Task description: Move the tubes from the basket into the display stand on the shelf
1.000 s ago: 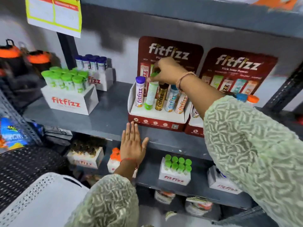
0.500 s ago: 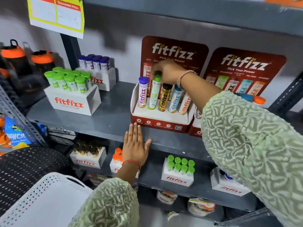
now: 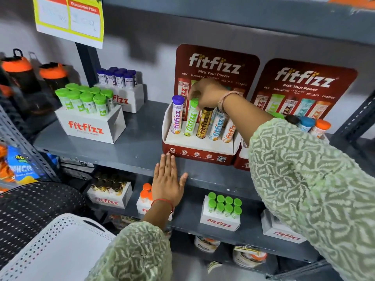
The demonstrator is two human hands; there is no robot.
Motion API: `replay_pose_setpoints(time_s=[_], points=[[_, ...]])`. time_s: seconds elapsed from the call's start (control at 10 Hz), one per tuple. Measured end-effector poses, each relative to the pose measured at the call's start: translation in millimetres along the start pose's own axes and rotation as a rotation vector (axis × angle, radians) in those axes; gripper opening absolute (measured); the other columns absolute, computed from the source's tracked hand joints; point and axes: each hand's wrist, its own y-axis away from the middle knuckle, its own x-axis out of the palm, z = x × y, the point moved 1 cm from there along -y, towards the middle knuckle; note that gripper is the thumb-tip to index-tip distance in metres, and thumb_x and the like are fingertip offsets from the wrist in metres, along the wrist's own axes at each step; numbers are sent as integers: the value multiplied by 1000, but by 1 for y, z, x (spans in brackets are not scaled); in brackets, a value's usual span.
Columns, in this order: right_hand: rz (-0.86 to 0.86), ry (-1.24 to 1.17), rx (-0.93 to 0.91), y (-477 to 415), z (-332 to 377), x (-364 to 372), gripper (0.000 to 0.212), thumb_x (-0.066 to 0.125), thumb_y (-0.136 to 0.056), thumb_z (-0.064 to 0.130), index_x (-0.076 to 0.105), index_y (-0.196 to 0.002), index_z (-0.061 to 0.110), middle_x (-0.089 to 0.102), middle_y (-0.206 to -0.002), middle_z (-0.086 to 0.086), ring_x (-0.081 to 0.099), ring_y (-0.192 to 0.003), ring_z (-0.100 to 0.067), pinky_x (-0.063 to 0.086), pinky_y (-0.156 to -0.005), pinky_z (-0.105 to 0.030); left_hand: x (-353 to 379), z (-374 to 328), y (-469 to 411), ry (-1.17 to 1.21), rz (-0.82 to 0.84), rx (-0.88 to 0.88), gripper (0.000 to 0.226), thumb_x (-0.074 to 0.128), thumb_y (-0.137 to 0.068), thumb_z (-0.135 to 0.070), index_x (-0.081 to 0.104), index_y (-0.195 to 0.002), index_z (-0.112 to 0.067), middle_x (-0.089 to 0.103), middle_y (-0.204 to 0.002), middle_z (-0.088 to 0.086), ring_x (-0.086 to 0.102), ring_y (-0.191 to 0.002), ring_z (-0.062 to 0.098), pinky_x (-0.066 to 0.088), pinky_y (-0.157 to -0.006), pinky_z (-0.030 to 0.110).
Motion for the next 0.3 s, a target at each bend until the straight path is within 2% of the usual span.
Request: replay_pose_setpoints(time_s=[0.1, 0.2, 0.3], points=[[-47, -49, -4, -2, 0, 2, 41, 60, -74, -10, 66, -104, 17, 65, -120, -1, 59, -111, -18, 50, -96, -29, -1, 0, -1, -9, -3, 4, 97, -39, -62, -62, -14, -139, -9, -6, -155, 10, -24, -132, 16, -12, -111, 33], [-58, -49, 2, 3, 1, 6, 41, 60, -71, -4, 64, -105, 19, 63, -112, -1, 58, -103, -19, 46, -87, -28, -2, 0, 0, 15, 4, 15, 97, -39, -62, -62, -13, -140, -9, -7, -155, 10, -24, -132, 17, -12, -111, 32], [-86, -80, 39, 4, 4, 8, 43, 63, -70, 11, 60, -112, 21, 61, -122, -2, 54, -108, -19, 39, -102, -35, -1, 1, -2, 2, 21, 17, 95, -37, -64, -63, -14, -139, -10, -7, -155, 10, -24, -132, 17, -13, -110, 32]])
